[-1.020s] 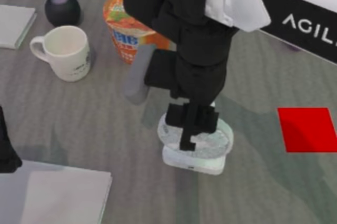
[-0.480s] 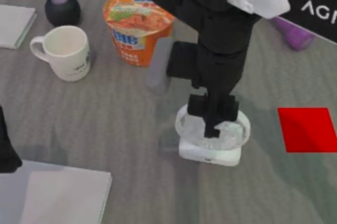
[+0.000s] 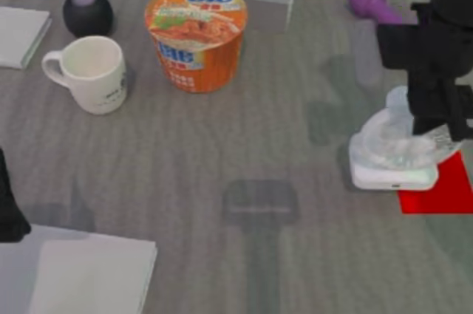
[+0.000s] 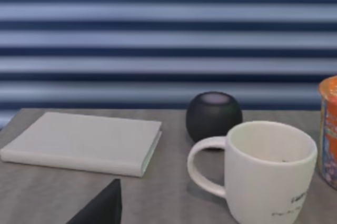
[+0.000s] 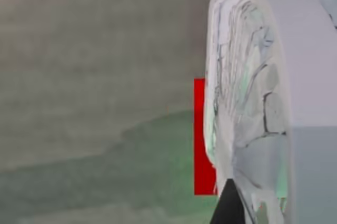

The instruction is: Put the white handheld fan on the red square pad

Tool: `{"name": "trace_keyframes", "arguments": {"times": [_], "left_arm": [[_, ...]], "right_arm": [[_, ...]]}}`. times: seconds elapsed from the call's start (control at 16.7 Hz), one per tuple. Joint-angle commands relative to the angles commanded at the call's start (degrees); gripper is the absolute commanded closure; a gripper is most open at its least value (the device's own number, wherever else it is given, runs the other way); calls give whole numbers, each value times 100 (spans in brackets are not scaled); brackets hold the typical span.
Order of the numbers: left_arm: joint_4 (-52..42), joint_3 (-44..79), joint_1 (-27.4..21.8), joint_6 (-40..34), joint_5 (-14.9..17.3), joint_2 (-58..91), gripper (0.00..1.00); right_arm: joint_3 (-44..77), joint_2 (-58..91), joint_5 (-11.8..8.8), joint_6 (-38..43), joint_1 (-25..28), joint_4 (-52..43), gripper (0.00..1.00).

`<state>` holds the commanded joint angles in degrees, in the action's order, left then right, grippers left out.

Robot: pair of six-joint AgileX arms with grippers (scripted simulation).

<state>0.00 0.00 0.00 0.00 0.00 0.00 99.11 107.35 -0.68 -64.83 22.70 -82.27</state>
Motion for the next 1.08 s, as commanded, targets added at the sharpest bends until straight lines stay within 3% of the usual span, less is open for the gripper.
{"name": "trace_keyframes", "arguments": {"times": [0.18, 0.36, 0.66, 1.08], "left_arm": [[0, 0, 0, 0, 0, 0, 0], [0, 0, 0, 0, 0, 0, 0], [0, 0, 0, 0, 0, 0, 0], [0, 0, 0, 0, 0, 0, 0]], "right_arm": [[-389, -287, -20, -962, -716, 105, 100], [-603, -445, -30, -1400, -1101, 164, 100], [-620, -428, -28, -1409, -1098, 180, 100], [-1326, -390, -30, -1424, -1126, 942, 100]]}}
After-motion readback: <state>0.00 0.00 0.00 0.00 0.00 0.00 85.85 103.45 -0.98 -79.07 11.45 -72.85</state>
